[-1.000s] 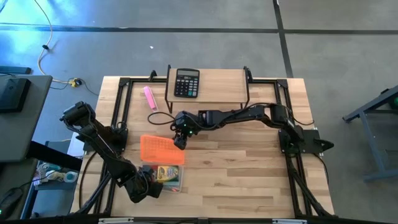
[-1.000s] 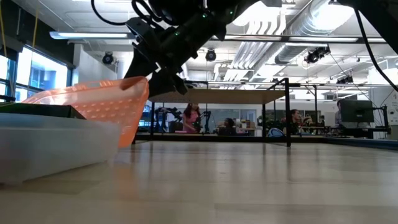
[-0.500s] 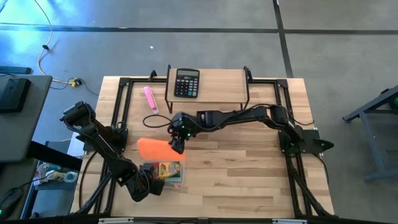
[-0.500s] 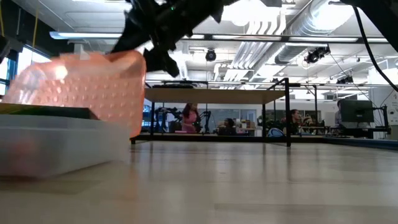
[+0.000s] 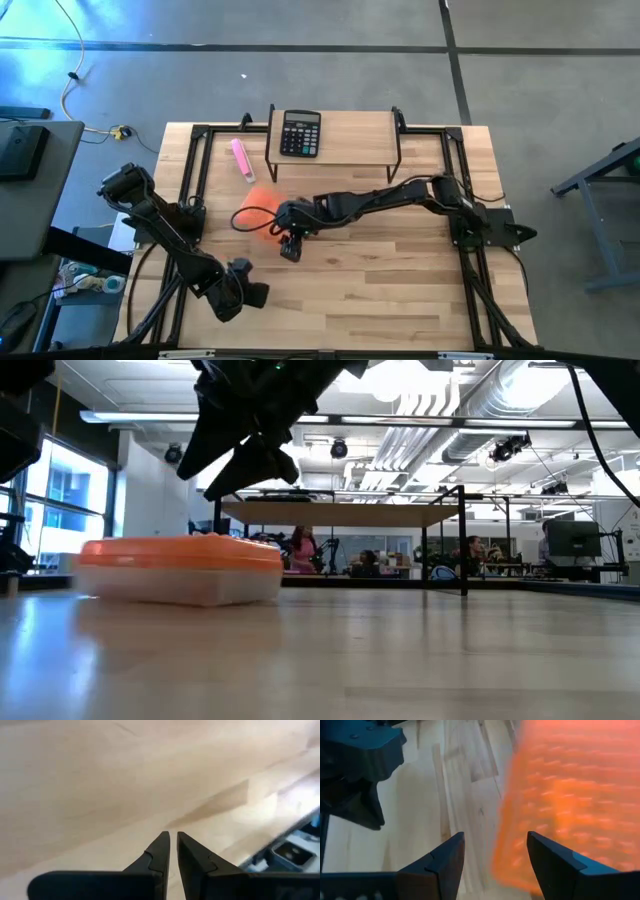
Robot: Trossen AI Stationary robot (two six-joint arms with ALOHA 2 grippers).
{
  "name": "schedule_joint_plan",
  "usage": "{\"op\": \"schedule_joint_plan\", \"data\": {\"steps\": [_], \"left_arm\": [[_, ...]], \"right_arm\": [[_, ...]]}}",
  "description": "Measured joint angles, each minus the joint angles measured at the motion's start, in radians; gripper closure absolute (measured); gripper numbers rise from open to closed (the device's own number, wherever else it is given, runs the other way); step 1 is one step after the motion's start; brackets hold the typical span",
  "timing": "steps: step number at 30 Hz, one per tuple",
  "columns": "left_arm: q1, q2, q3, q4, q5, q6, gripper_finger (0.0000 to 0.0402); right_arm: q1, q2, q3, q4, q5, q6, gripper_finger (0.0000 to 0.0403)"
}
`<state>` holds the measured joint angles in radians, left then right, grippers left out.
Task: Pack school essentials
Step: Close the supply box
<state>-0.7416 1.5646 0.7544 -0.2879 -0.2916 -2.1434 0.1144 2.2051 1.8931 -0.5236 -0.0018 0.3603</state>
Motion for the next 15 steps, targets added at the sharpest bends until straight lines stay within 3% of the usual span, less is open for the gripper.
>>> {"op": "schedule_joint_plan", "data": {"steps": [6,15], "left_arm": [[-0.002,0.000,0.000,0.022,0.003,0.027,0.0376],[-0.004,-0.009,0.000,0.017,-0.105,0.088,0.0376]], "right_arm": [[-0.007,-0.001,0.000,0.005,-0.005,0.004,0.0198],[-0.077,-0.004,0.002,0.011,0.005,-0.001,0.0198]]}}
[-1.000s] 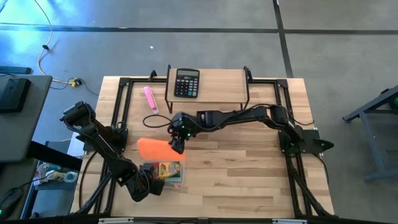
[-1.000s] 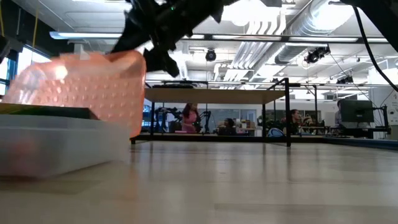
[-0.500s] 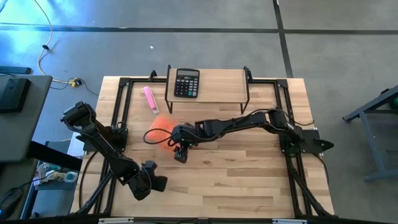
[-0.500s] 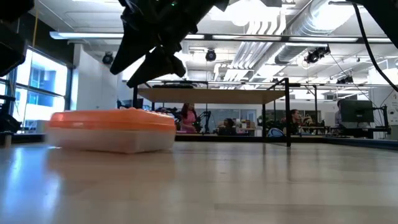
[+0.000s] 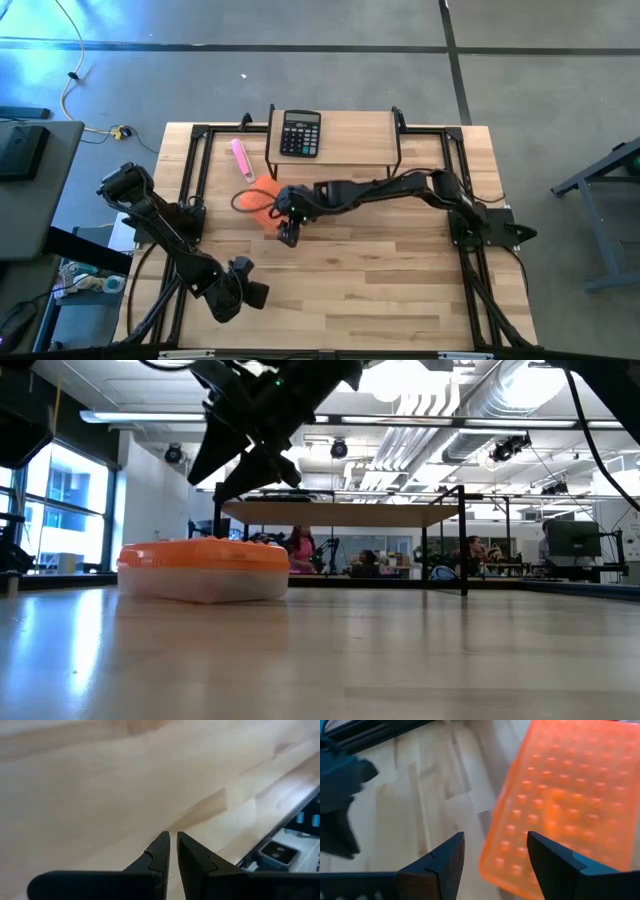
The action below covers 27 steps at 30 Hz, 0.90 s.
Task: Pack school essentials
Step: Close the supply box
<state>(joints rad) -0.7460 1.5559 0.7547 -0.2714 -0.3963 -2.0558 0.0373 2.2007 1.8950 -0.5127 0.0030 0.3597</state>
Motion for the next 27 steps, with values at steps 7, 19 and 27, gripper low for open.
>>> {"op": "schedule_joint_plan", "data": {"steps": [7,19,27], "left_arm": [[-0.001,-0.090,0.002,-0.049,-0.110,0.124,0.0376],[-0.002,-0.320,0.002,-0.348,-0.111,0.209,0.0376],[0.000,-0.433,0.002,-0.523,-0.110,0.246,0.0376]], "right_arm": [[-0.067,-0.001,0.000,-0.015,-0.036,-0.052,0.0198],[-0.060,0.039,-0.047,0.017,-0.017,0.004,0.0199],[-0.054,0.062,-0.041,-0.051,0.008,0.055,0.0199]]}}
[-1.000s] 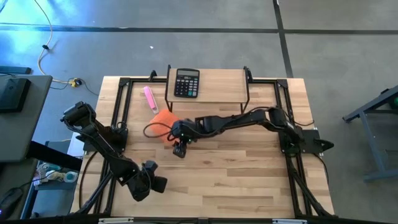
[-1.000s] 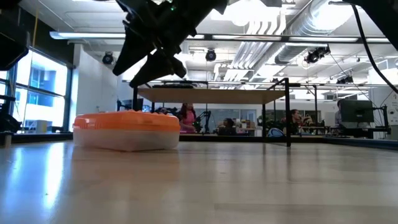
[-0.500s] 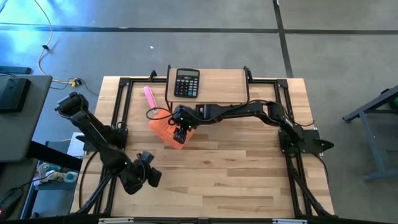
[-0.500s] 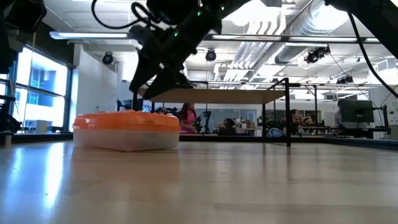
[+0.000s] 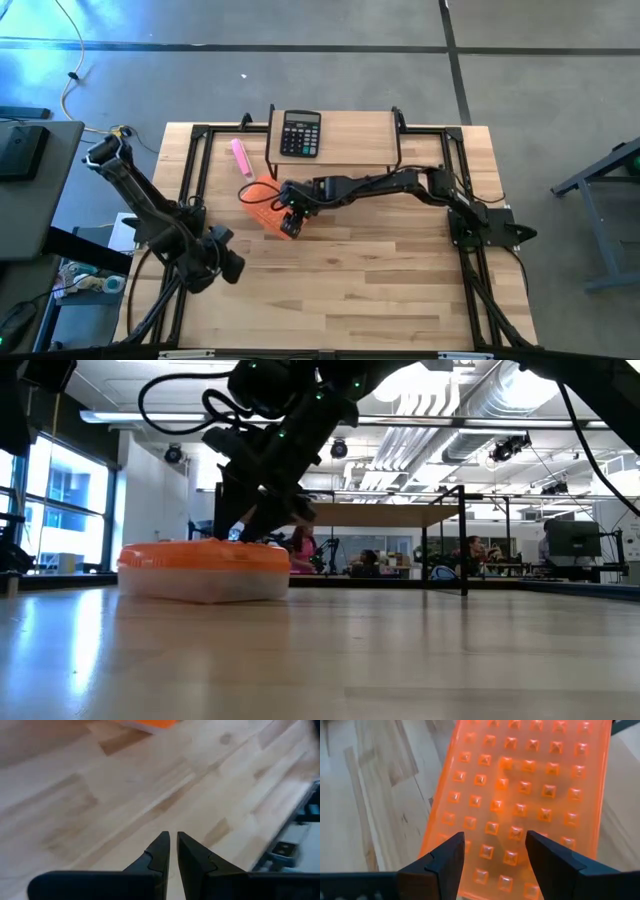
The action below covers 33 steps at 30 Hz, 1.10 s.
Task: Pack school essentials
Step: Close the supply box
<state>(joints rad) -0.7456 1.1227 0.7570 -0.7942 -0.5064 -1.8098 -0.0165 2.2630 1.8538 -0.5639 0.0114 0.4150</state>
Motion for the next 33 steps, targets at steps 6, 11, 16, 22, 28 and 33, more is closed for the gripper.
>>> {"op": "schedule_joint_plan", "data": {"steps": [6,11,16,22,28,33], "left_arm": [[0.000,-0.044,-0.001,-0.092,-0.004,0.037,0.0376],[0.000,-0.054,0.000,-0.124,-0.002,0.072,0.0376],[0.001,-0.055,-0.001,-0.151,0.015,0.111,0.0376],[0.012,-0.055,-0.001,-0.152,-0.018,0.186,0.0376],[0.073,-0.055,-0.001,-0.144,-0.056,0.297,0.0376],[0.151,-0.055,-0.001,-0.085,-0.052,0.465,0.0376]], "right_arm": [[0.024,0.007,0.001,-0.026,0.004,0.034,0.0199],[0.062,-0.005,0.000,-0.066,-0.061,0.068,0.0199],[0.108,-0.006,0.002,-0.111,-0.097,0.105,0.0199],[0.166,-0.007,0.002,-0.123,-0.117,0.162,0.0199],[0.220,-0.008,0.001,-0.130,-0.145,0.215,0.0199],[0.249,-0.008,0.000,-0.128,-0.141,0.246,0.0199]]}}
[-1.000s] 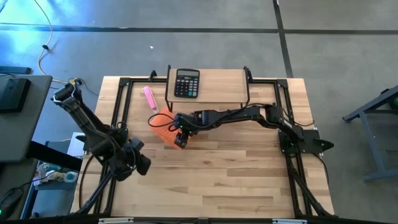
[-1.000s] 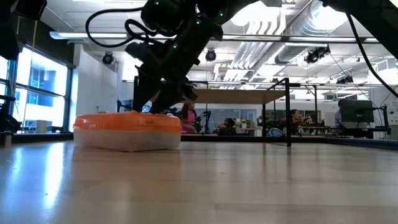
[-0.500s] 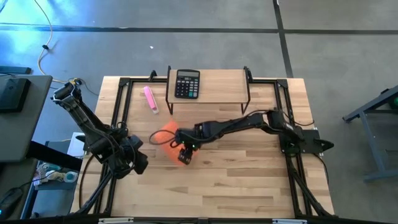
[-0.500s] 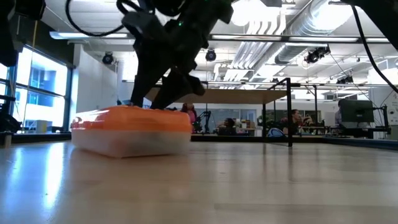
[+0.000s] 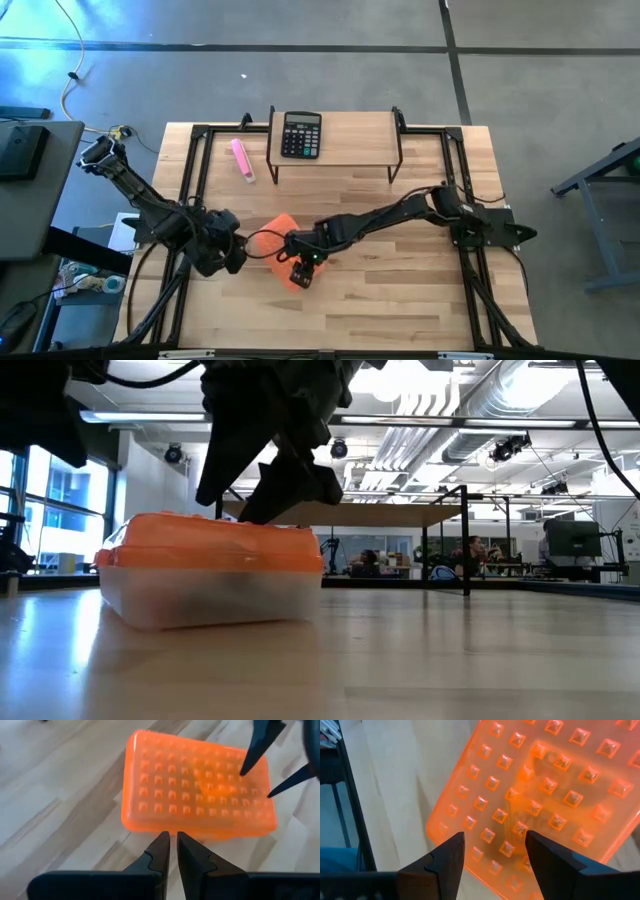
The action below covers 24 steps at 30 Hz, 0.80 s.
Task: Pack school essentials
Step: Close the supply box
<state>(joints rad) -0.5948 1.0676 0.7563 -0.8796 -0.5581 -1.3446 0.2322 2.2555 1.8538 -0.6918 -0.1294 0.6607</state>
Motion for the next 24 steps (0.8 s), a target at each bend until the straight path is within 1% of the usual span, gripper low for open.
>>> {"op": "schedule_joint_plan", "data": {"steps": [7,12,16,22,24], "left_arm": [[0.126,0.000,0.000,0.121,0.084,0.266,0.0376],[0.218,0.001,0.000,0.141,0.164,0.393,0.0376],[0.269,0.006,0.000,0.201,0.253,0.494,0.0376],[0.342,0.081,0.000,0.261,0.366,0.593,0.0376],[0.362,0.119,0.000,0.260,0.383,0.619,0.0376]], "right_arm": [[0.032,0.009,0.080,-0.032,0.059,0.015,0.0199],[0.051,0.011,0.108,-0.049,0.096,0.041,0.0199],[0.067,0.011,0.109,-0.049,0.107,0.094,0.0199],[0.088,0.010,0.111,-0.106,0.130,0.203,0.0199],[0.095,0.009,0.112,-0.119,0.142,0.226,0.0199]]}}
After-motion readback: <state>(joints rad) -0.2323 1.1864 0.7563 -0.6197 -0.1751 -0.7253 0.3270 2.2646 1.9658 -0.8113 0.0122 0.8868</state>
